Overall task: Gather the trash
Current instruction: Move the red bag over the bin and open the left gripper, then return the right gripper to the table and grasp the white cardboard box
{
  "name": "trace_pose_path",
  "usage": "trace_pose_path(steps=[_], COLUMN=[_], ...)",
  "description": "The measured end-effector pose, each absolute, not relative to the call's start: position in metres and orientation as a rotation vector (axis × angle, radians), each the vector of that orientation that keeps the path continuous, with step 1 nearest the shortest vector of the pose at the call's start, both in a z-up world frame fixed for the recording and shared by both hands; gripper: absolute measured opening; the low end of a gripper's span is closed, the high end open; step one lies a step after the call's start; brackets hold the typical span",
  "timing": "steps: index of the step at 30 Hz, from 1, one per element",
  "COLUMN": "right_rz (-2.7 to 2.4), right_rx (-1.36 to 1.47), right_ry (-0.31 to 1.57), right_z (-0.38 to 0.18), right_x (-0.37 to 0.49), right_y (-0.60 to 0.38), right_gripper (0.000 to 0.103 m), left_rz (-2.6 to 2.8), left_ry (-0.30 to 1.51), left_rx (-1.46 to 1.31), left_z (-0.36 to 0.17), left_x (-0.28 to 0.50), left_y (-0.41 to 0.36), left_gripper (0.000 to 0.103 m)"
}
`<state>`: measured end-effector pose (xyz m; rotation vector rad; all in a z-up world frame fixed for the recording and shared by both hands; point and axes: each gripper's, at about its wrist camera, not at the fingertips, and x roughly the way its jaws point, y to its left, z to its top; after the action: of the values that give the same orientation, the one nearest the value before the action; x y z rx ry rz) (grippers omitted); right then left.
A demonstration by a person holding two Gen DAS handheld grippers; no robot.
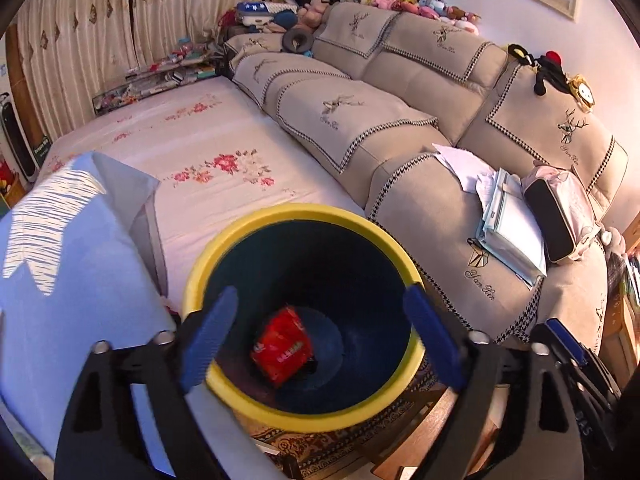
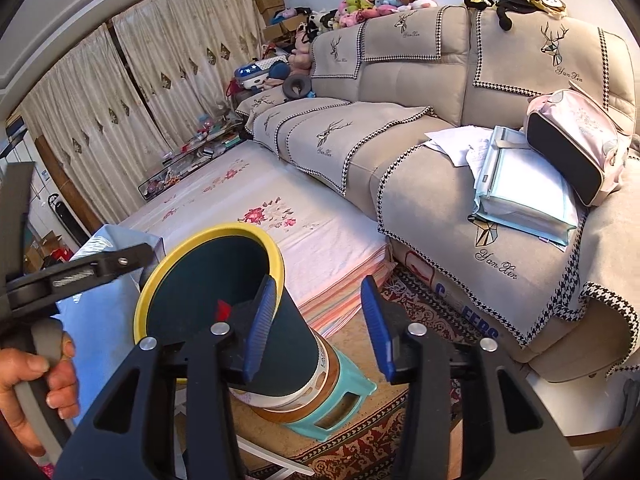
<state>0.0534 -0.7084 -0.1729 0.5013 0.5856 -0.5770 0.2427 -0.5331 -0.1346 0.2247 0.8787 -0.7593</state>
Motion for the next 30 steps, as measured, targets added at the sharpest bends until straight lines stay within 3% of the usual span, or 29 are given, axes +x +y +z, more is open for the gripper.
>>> trace_pose_path(steps=[7, 18, 26, 30], right_rz=[-0.515, -0.278, 0.064, 0.328], right_rx=[0.467, 0.336, 0.205, 0.180], right_ry=[0.595, 0.648, 0.674, 0.697], right_z=[-0.166, -0.156, -0.147, -0.150], right_x=[0.063, 0.106, 0.124, 0.123], right_y=[-0.684, -0.582, -0.460, -0.395], right_gripper=[0.045, 0.048, 0.053, 0.063], left_rz=[-0.724, -0.450, -0.202, -0.103], left_ry=[0.845, 0.614, 0.550, 0.552], left_rx=[0.142, 0.008, -0.051, -0.088], left_z=[-0.088, -0.012, -0.005, -0.012], left_x=[0.222, 0.164, 0.108, 0.089], left_y=[-0.461, -0.246, -0.103, -0.058], left_gripper=[0.098, 0.098, 0.098, 0.098])
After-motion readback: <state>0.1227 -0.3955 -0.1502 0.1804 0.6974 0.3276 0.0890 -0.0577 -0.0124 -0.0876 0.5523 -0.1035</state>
